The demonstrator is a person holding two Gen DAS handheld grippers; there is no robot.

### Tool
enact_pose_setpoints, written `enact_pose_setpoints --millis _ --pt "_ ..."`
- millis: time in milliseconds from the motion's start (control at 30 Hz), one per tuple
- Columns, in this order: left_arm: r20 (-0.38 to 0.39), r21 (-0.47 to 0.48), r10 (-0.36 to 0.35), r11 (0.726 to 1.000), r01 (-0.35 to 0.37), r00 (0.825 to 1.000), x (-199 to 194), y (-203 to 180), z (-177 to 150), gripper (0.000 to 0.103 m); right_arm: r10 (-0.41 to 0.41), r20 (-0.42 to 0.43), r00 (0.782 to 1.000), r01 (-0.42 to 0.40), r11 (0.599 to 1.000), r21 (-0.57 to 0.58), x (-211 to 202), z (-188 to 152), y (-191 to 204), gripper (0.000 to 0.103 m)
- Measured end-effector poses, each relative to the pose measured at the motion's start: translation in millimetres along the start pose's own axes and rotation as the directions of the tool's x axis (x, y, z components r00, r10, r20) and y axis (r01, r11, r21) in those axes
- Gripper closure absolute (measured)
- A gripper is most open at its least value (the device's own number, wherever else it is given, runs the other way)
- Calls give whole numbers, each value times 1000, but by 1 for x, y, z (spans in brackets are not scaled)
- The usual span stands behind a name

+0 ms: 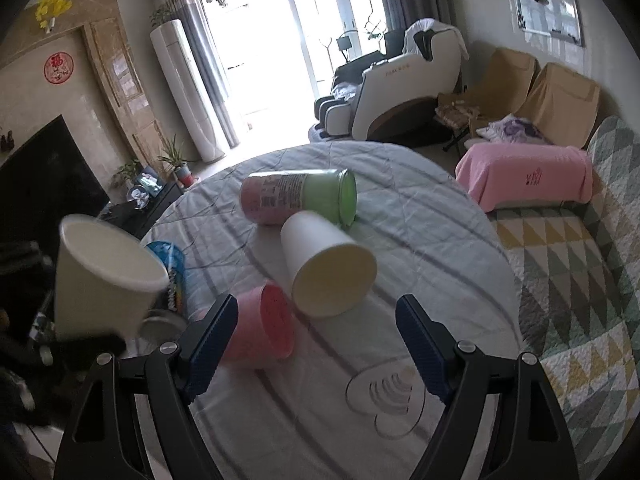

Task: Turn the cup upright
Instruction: 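Rotate the held white paper cup with the left gripper until its rim faces up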

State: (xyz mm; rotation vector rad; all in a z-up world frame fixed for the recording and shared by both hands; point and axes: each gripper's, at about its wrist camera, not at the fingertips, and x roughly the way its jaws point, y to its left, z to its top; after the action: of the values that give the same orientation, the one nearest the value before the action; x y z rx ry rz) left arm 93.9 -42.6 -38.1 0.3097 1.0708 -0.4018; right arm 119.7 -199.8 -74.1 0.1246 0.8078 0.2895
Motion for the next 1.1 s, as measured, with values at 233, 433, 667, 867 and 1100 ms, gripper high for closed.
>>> enact_pose_setpoints --millis 233,433,667,867,1100 --pt "-105 -151 -89 986 73 990 33 -7 -28 39 36 -77 996 -34 999 27 -2 -13 -3 21" --pt "-120 -263 -60 964 27 991 60 1 -36 39 115 -179 977 -100 991 89 12 -26 -7 21" --pt "-121 -261 -27 965 -5 992 67 -8 -40 28 206 -256 944 -165 971 173 27 -33 -9 20" --pt "-61 -273 -60 961 41 996 53 -8 -51 19 330 -285 900 -256 929 267 30 -38 -1 21" --pt "-7 -280 -66 958 61 998 32 2 -70 19 459 -315 830 -330 861 387 44 -45 17 21"
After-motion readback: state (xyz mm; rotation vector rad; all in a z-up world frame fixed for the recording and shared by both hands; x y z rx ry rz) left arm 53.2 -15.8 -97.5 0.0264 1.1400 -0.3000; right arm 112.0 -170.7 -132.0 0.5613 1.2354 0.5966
